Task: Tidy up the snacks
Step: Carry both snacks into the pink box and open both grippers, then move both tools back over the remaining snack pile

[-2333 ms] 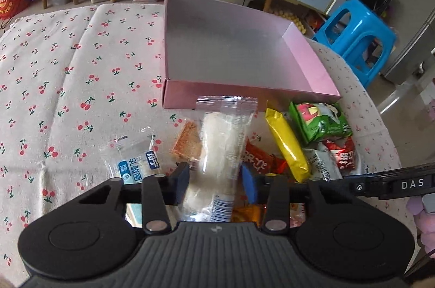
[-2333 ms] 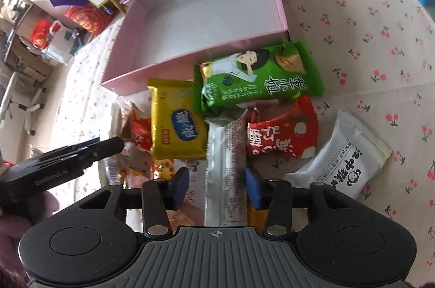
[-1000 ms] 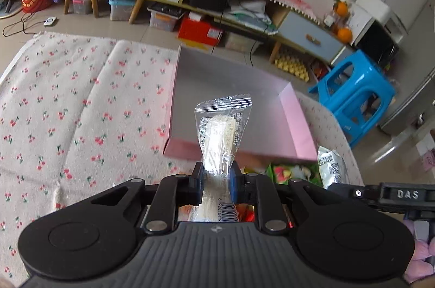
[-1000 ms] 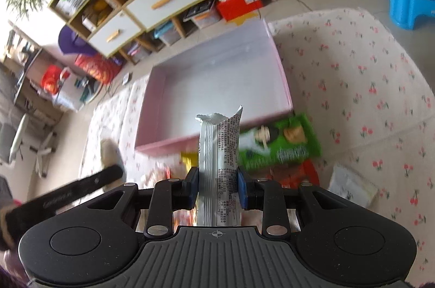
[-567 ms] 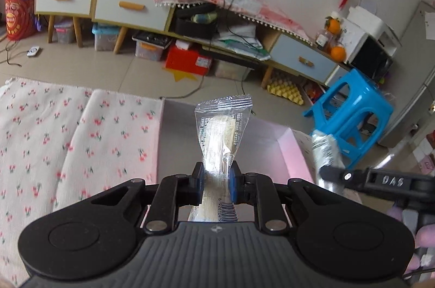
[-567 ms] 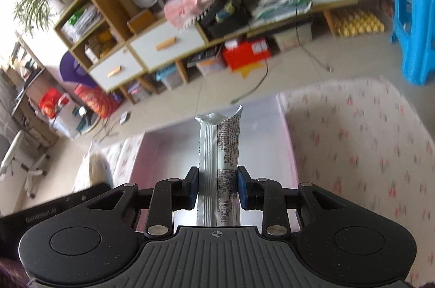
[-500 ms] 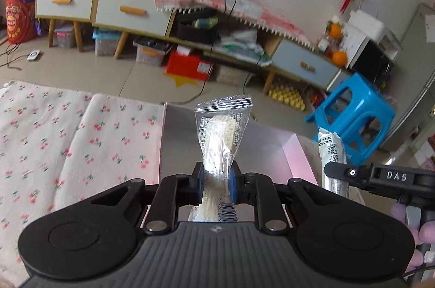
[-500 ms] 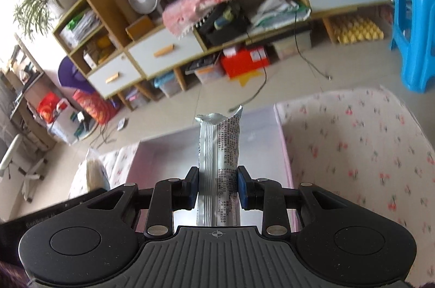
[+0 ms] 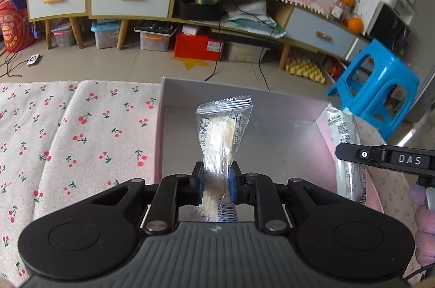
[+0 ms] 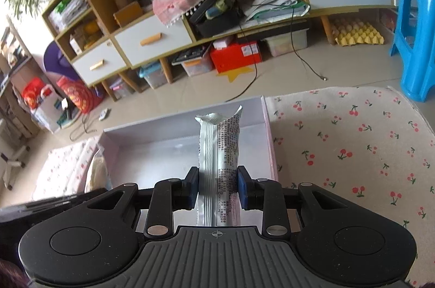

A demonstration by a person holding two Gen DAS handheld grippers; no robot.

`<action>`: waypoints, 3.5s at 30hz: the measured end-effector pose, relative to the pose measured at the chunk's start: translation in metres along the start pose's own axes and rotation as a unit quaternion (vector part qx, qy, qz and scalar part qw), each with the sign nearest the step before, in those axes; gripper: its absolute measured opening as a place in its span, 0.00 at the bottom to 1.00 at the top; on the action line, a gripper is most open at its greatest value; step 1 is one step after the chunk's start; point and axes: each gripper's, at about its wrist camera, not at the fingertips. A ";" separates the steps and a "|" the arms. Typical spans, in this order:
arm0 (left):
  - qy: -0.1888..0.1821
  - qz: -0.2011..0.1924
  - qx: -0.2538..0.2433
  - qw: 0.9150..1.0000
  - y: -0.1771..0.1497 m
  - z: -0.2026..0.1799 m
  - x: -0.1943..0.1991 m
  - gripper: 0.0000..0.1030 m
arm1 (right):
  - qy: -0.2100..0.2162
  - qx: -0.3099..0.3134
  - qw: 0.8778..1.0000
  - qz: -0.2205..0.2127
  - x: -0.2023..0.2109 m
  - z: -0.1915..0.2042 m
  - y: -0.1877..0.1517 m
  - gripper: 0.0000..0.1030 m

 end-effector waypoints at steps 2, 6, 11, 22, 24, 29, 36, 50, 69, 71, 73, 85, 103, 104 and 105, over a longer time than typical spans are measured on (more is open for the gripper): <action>0.005 0.009 -0.006 1.000 -0.001 0.000 -0.002 0.16 | -0.005 0.004 1.000 0.007 -0.003 0.001 -0.001 0.28; 0.021 0.043 0.002 0.999 -0.001 0.002 -0.005 0.16 | -0.022 0.016 0.999 0.026 -0.010 0.001 -0.005 0.28; 0.038 0.059 0.010 0.997 -0.002 0.005 -0.006 0.16 | -0.033 0.032 0.998 0.039 -0.012 0.003 -0.008 0.28; 0.046 0.066 -0.003 0.997 -0.003 0.000 -0.007 0.20 | -0.033 0.039 0.998 0.040 -0.010 0.004 -0.006 0.30; 0.040 0.063 -0.003 0.997 -0.003 0.000 -0.007 0.22 | -0.031 0.038 0.998 0.041 -0.010 0.004 -0.006 0.32; 0.024 0.054 -0.004 0.998 -0.004 -0.001 -0.001 0.40 | -0.013 0.026 0.998 0.048 -0.004 0.003 -0.003 0.51; -0.002 0.030 -0.004 1.000 -0.003 -0.009 0.022 0.70 | -0.013 0.039 0.998 0.037 0.024 0.012 0.001 0.71; 0.029 0.016 -0.005 0.999 -0.021 -0.016 0.078 1.00 | -0.005 0.068 0.997 0.040 0.091 0.032 -0.020 0.84; 0.115 0.045 -0.001 0.992 -0.093 0.000 0.107 1.00 | 0.022 0.140 0.990 0.024 0.139 0.053 -0.103 0.90; 0.116 0.038 -0.007 0.993 -0.101 0.003 0.111 1.00 | 0.025 0.157 0.987 0.018 0.142 0.053 -0.111 0.90; 0.110 0.039 -0.011 0.993 -0.107 0.006 0.114 1.00 | 0.027 0.175 0.984 0.013 0.143 0.055 -0.119 0.90; 0.127 0.027 -0.002 0.992 -0.135 0.008 0.107 0.98 | 0.043 0.276 0.960 0.035 0.139 0.068 -0.178 0.90; 0.109 0.025 0.026 0.993 -0.135 0.014 0.099 0.66 | 0.043 0.351 0.934 0.046 0.121 0.091 -0.202 0.90; 0.109 0.026 0.027 0.993 -0.134 0.015 0.099 0.64 | 0.043 0.350 0.935 0.044 0.122 0.091 -0.202 0.90; 0.110 0.026 0.027 0.993 -0.134 0.015 0.099 0.63 | 0.043 0.349 0.935 0.043 0.122 0.091 -0.201 0.90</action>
Point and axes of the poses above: each gripper's, at about its wrist camera, not at the fingertips, and x roughly against the way its jaws point, z to its left, y to its top, and after that the axes turned 3 degrees about -y, right-handed
